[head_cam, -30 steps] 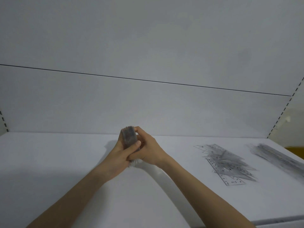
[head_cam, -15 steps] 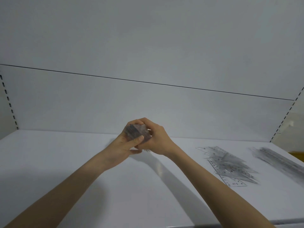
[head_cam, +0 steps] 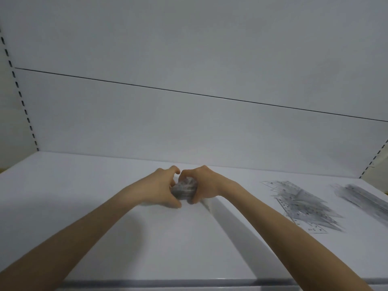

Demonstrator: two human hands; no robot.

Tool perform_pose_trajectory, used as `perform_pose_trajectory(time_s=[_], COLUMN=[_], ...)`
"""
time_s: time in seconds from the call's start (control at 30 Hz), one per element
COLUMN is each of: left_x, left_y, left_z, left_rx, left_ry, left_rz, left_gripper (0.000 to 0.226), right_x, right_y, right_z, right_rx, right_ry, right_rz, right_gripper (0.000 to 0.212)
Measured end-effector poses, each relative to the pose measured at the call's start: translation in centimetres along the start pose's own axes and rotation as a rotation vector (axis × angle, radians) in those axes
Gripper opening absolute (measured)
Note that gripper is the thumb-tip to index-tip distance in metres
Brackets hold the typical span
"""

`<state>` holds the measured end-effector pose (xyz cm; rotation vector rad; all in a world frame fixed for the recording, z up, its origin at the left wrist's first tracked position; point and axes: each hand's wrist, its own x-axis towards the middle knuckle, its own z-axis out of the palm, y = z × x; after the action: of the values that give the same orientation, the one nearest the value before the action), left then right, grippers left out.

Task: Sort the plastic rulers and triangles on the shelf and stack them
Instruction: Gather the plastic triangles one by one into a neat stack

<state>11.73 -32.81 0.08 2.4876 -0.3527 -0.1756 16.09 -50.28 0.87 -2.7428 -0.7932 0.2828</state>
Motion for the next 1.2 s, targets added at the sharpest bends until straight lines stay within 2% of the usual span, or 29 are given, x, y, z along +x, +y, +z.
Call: perform_pose_trajectory(time_s=[0.13,0.23,0.33,0.43,0.57,0.67,0.73,0.83,0.93,1.2], left_x=[0.9,1.5,1.8,1.9,1.8,1.8,2.0,2.6,3.3,4.0], left_y=[0.5,0.9,1.0,0.3,-0.6,-0.3,0.0,0.6,1.6,3.0], left_z=[0.9,0.7,0.6,0.6,0.8,0.7,0.6,0.5,0.6,0.6], left_rx=[0.126,0.196,0.240,0.236,0.175,0.161,0.189,0.228,0.297,0.380], left_ry=[0.030,0.024,0.004,-0.001,0.006,-0.012,-0.045,-0.096,-0.110,-0.111], left_rz=[0.006,0.003,0.007,-0.003,-0.016,-0.053,-0.101,-0.159,-0.179,-0.176], left_gripper=[0.057,0.063,0.072,0.071,0.072,0.073,0.071,0.056,0.029,0.040], right_x=[0.7,0.7,0.7,0.5,-0.3,-0.6,-0.6,-0.6,-0.2,1.0], right_y=[-0.8,-1.3,-1.0,-0.4,0.7,1.2,1.2,0.7,-0.1,-1.8], right_z=[-0.1,-0.4,-0.2,0.2,1.1,1.5,1.3,0.7,0.6,-0.1], right_rx=[-0.041,-0.103,-0.050,0.013,0.150,0.222,0.170,0.043,-0.068,-0.239], right_ry=[-0.070,-0.062,-0.048,-0.032,0.045,0.063,0.045,0.019,0.037,0.039], right_rz=[0.019,0.025,0.046,0.087,0.101,0.135,0.167,0.215,0.236,0.189], right_gripper=[0.067,0.077,0.085,0.095,0.074,0.069,0.058,0.039,0.042,0.047])
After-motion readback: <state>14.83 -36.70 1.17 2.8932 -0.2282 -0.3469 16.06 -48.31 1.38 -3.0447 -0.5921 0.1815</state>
